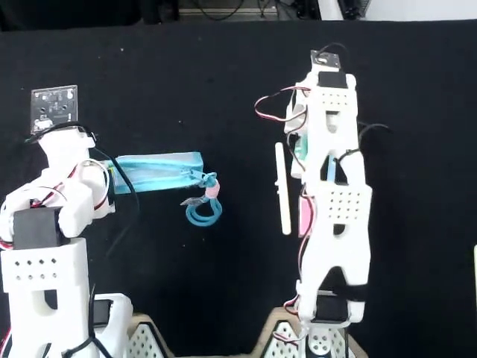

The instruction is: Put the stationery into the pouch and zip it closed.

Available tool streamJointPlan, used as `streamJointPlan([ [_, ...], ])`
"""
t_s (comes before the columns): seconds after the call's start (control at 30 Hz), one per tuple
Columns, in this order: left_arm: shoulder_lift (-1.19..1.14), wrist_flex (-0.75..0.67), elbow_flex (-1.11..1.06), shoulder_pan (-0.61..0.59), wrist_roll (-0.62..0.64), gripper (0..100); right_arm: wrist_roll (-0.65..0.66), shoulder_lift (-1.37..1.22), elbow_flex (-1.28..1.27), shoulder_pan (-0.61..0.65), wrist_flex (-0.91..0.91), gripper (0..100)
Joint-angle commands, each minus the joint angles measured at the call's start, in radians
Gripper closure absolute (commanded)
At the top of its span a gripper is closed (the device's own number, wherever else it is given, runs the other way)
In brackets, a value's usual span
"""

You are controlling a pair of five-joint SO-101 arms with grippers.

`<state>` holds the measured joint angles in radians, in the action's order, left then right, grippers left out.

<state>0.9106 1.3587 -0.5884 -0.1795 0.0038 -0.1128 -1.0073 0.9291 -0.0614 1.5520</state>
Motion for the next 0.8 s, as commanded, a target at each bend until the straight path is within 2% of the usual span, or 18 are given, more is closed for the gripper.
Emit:
streamJointPlan([
  [0.0, -0.008, -0.006, -0.001, -0.013, 0.011, 97, -0.005, -0.053, 0.200, -0.002, 0.089, 90.8],
  [0.07, -0.008, -0.006, -0.001, -0.013, 0.011, 97, -0.005, -0.077, 0.285, -0.002, 0.144, 99.5],
  [0.17, -0.008, -0.005, -0.001, -0.013, 0.011, 97, -0.005, -0.096, 0.395, 0.003, 0.215, 99.2],
  [0.3, -0.008, -0.005, -0.001, -0.013, 0.011, 97, -0.003, -0.059, 0.386, -0.008, 0.216, 98.8],
  [0.53, -0.008, -0.005, -0.001, -0.013, 0.011, 97, 0.091, 0.272, 0.079, -0.118, 0.215, 98.8],
  [0.77, -0.008, -0.005, -0.001, -0.013, 0.011, 97, 0.301, 0.507, -0.255, -0.331, 0.195, 98.7],
])
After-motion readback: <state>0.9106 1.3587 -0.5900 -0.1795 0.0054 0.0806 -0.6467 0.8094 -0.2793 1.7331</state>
